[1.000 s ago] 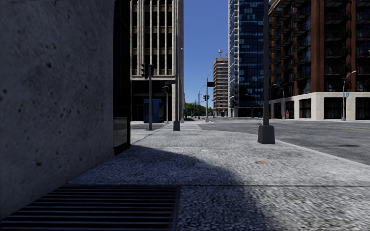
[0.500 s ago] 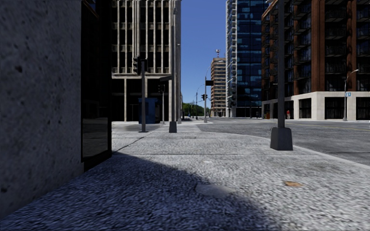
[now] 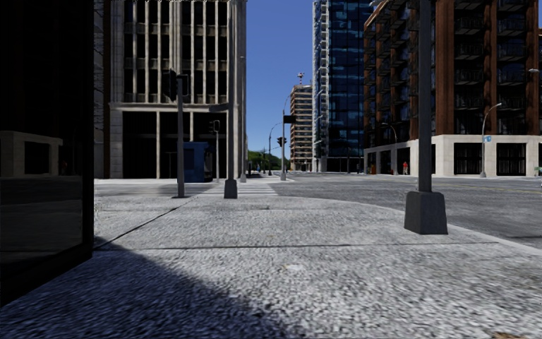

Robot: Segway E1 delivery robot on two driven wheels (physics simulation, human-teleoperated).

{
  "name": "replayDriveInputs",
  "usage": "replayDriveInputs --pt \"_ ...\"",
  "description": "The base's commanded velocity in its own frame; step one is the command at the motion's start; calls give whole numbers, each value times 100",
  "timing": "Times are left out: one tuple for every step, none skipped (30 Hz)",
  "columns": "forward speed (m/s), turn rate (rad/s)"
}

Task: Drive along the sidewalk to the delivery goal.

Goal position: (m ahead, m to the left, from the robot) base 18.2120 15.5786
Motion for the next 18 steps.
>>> replayDriveInputs --pt "197 0" --pt "197 0" --pt "197 0" --pt "197 0" --pt "197 0" --pt "197 0" --pt "197 0" --pt "197 0" --pt "197 0" --pt "197 0" --pt "197 0" --pt "197 0" --pt "197 0" --pt "197 0" --pt "197 0" --pt "197 0" --pt "197 0" --pt "197 0"
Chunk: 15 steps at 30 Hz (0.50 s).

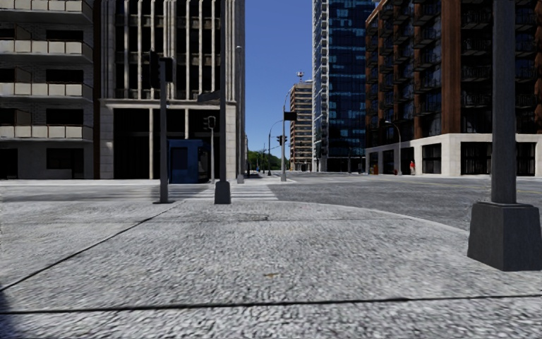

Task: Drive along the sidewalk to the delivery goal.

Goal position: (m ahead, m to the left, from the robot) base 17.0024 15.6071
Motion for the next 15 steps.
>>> replayDriveInputs --pt "197 0" --pt "197 0" --pt "197 0" --pt "197 0" --pt "197 0" --pt "197 0" --pt "197 0" --pt "197 0" --pt "197 0" --pt "197 0" --pt "197 0" --pt "197 0" --pt "197 0" --pt "197 0" --pt "197 0"
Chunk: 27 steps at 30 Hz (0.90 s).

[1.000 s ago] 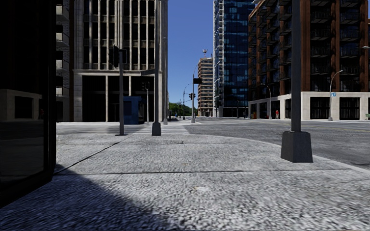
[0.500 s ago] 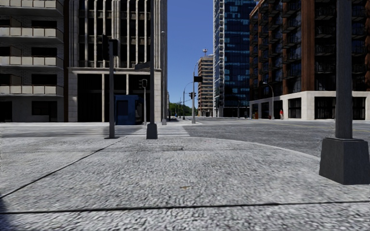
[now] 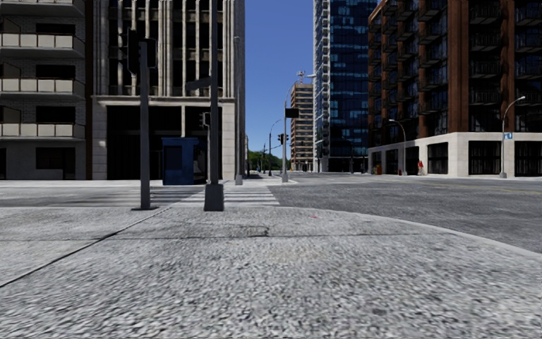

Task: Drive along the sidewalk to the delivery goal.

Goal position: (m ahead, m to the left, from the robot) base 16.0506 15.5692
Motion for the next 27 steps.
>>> replayDriveInputs --pt "197 0" --pt "197 0" --pt "197 0" --pt "197 0" --pt "197 0" --pt "197 0" --pt "197 0" --pt "197 0" --pt "197 0" --pt "197 0" --pt "197 3" --pt "197 8" --pt "197 8" --pt "197 12" --pt "197 14" --pt "197 16" --pt "197 16" --pt "197 17" --pt "197 20" --pt "197 21" --pt "197 21" --pt "197 21" --pt "197 22" --pt "197 22" --pt "197 22" --pt "197 22" --pt "197 22"
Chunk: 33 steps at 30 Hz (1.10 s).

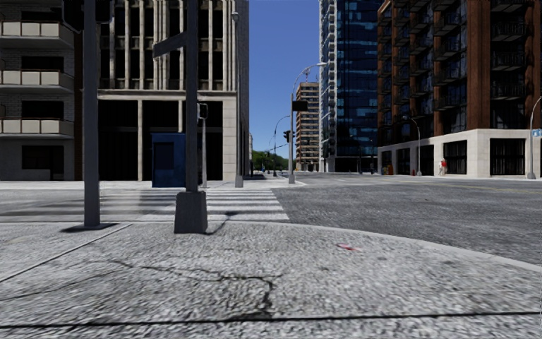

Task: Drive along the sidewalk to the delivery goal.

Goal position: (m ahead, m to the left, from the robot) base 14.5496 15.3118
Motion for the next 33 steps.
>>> replayDriveInputs --pt "197 22" --pt "197 22" --pt "197 22" --pt "197 22" --pt "197 22" --pt "197 22" --pt "197 22" --pt "197 22" --pt "197 22" --pt "197 22" --pt "197 22" --pt "197 18" --pt "197 2" --pt "197 2" --pt "197 0" --pt "197 0" --pt "197 0" --pt "197 0" --pt "197 0" --pt "197 0" --pt "197 0" --pt "197 0" --pt "197 0" --pt "197 0" --pt "197 0" --pt "197 0" --pt "197 0" --pt "197 0" --pt "197 4" --pt "197 4" --pt "197 7" --pt "197 11" --pt "197 15"
